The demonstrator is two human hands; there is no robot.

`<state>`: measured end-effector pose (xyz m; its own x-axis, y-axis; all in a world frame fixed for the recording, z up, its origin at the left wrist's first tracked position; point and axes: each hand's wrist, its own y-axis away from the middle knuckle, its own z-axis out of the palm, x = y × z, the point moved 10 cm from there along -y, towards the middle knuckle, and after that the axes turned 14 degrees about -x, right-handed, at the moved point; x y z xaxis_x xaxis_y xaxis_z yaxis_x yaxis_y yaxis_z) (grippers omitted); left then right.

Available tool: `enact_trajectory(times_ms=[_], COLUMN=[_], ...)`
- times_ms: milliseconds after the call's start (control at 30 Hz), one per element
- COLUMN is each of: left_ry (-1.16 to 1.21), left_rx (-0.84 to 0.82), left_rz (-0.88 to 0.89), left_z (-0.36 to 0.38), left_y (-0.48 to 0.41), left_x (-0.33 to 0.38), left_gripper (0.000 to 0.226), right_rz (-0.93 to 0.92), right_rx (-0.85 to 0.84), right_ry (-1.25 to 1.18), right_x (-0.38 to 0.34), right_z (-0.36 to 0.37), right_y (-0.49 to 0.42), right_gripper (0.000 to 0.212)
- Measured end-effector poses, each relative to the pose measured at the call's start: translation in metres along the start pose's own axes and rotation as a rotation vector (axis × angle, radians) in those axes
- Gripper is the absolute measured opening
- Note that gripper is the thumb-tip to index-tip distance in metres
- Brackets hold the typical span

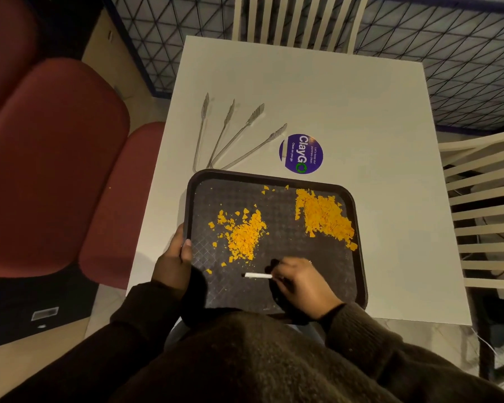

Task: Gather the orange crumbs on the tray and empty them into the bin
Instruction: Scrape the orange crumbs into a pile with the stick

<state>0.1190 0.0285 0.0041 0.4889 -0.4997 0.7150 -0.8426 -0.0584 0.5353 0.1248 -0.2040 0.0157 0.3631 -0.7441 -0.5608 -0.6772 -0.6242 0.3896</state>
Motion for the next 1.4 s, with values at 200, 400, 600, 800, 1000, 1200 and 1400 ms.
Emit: enact_trajectory(times_ms=[200,400,600,800,1000,1200,1400], left_ry=[0.01,0.03,0.027,-0.018,0.007,0.093,0.144], left_rx=[0.011,0.004,0.013,-0.009,-0.02,-0.009,0.03], left_rz=[0.021,0.002,0.016,0.005,0.01,0.004,-0.011], left_z=[-0.001,0.0,-0.001,0.002,0.002,0.002,0.001], left_y=[0.003,0.006,0.009,0.005,0.003,0.001,-0.002], left_x=[0.005,0.007,0.013,0.0,-0.005,-0.006,-0.004], left_gripper=[0.043,0.045,0.044,0.044,0.042,0.043,0.043], right_rz=[-0.117,0.086,0.454,0.676,0.66,0.157,-0.141], right_rx=[-0.027,0.097,0.222,0.288,0.334,0.107,-0.105], right_ry=[-0.003,-0.156,-0.417,-0.506,-0.44,-0.151,-0.058], right_x=[-0.032,-0.023,0.03,0.078,0.097,0.009,-0.051], right_z=[0.024,0.006,-0.011,-0.02,-0.03,-0.007,0.045], right_y=[-0.016,-0.038,-0.04,-0.023,-0.007,0.003,0.01], right_gripper=[0.014,0.015,0.011,0.008,0.007,0.005,0.009])
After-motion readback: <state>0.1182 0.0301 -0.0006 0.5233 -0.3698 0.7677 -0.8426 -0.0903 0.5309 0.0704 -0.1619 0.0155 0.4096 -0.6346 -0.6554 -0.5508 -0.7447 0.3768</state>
